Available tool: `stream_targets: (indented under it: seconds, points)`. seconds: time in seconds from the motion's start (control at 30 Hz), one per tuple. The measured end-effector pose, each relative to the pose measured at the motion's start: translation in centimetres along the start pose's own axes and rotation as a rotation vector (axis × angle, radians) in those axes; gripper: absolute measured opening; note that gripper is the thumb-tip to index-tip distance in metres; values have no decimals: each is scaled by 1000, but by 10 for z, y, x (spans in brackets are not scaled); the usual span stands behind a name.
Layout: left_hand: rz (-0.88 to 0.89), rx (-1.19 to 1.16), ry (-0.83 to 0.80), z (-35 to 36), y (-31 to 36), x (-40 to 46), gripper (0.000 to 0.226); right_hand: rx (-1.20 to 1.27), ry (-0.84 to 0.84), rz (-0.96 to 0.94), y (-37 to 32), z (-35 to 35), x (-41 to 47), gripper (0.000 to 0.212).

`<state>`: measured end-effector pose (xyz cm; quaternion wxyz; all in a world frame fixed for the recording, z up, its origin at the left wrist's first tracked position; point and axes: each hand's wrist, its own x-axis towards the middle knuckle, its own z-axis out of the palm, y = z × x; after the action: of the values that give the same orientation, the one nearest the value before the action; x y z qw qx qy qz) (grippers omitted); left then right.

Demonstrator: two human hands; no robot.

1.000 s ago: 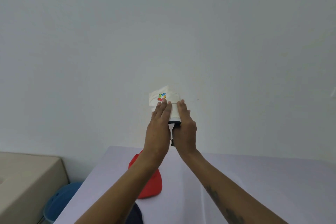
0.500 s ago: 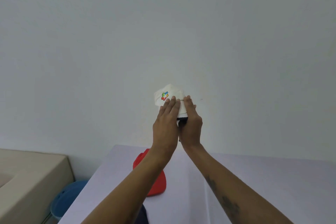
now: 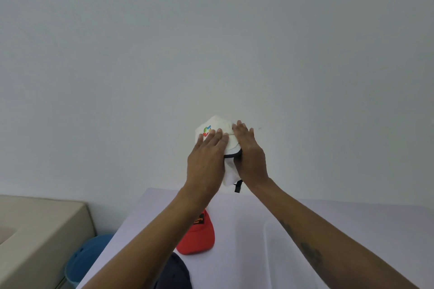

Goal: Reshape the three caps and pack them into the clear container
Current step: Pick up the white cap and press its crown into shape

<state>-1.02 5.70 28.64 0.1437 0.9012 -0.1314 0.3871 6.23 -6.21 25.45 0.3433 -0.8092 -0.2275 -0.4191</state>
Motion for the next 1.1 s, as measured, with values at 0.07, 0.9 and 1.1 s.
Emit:
stream_targets:
  seconds: [0.07,0.9,1.1]
  points:
    - [0,-20,55,0,11,5,42,56,35,82,-9,0,-2,49]
    - [-351,-581,-595,-31,-90,45,29,6,-135,-203,9,2,-26,54]
    - [-273,-554,-641,-30,-101,39,17,207,-542,-30,47,-5,-22,72]
